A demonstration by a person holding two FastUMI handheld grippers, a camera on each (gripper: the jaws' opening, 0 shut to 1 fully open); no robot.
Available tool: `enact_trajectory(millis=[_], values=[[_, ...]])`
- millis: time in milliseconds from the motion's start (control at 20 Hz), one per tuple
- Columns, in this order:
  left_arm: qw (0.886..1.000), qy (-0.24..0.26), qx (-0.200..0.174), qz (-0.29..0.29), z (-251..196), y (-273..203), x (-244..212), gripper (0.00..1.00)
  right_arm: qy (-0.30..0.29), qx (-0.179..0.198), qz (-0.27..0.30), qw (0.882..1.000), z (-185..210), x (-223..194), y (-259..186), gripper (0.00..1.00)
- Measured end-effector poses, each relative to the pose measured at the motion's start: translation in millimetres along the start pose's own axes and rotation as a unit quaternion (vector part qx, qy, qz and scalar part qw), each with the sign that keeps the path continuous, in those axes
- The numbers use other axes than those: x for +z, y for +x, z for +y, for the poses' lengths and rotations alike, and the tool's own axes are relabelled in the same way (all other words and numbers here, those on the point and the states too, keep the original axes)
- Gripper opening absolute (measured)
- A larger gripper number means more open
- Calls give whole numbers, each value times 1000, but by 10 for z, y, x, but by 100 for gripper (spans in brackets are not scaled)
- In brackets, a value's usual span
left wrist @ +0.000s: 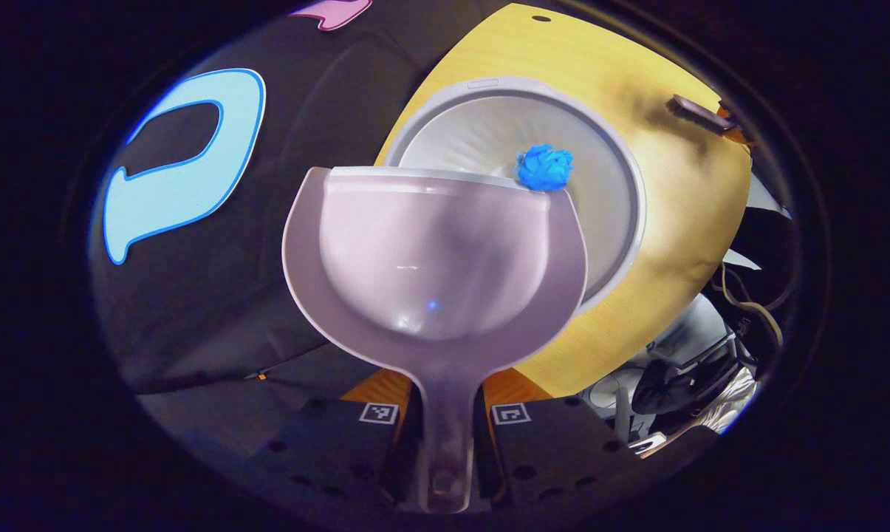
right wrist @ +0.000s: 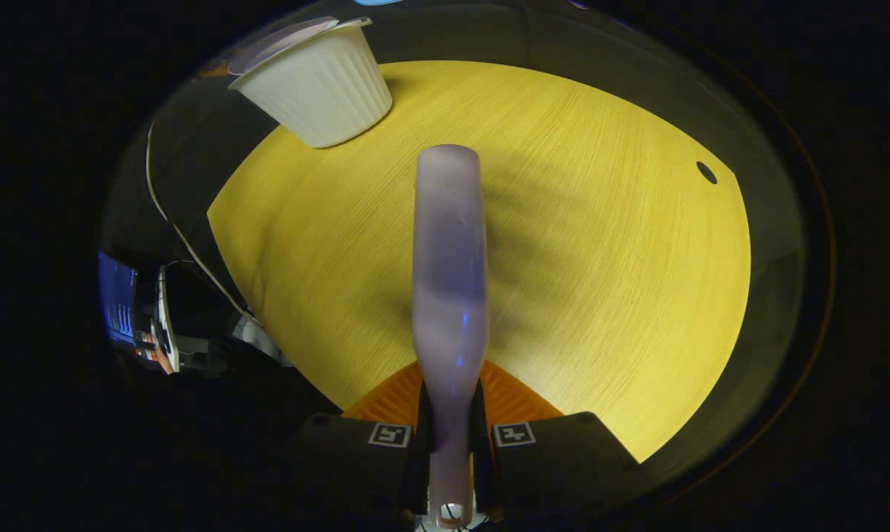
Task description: Pick up the small broom and dustpan from the desktop, sweep the trash into the dustpan with the broom, and then empty the trash into the garbage bin.
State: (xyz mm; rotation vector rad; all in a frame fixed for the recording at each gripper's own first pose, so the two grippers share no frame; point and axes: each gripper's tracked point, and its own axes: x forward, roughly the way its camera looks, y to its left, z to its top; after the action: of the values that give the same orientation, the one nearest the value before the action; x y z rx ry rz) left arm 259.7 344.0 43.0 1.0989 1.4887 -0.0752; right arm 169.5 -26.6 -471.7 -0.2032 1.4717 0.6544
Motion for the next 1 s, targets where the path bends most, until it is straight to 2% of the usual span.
enact_trajectory(millis=[250,400,550,650,850,1000], values=[[997,-60,-13,-49,-82,25,6,30,3,2,11,1000,16,-39,-13,26],[984,-128,-23,-121,-341,-289,-73,30,14,-1,6,1000,-36,-45,-103,27],[961,-187,-27,-201,-516,-783,-99,30,43,-2,-4,999,-180,-27,-242,26],[942,-204,-36,-263,-666,-1096,48,30,61,-9,-9,998,-267,-34,-342,26],[894,-237,-127,-358,-1526,-1480,512,29,107,-14,-19,994,-441,-46,-483,26],[870,-235,-172,-398,-2295,-1661,1117,30,138,-25,-26,990,-501,-52,-506,26]])
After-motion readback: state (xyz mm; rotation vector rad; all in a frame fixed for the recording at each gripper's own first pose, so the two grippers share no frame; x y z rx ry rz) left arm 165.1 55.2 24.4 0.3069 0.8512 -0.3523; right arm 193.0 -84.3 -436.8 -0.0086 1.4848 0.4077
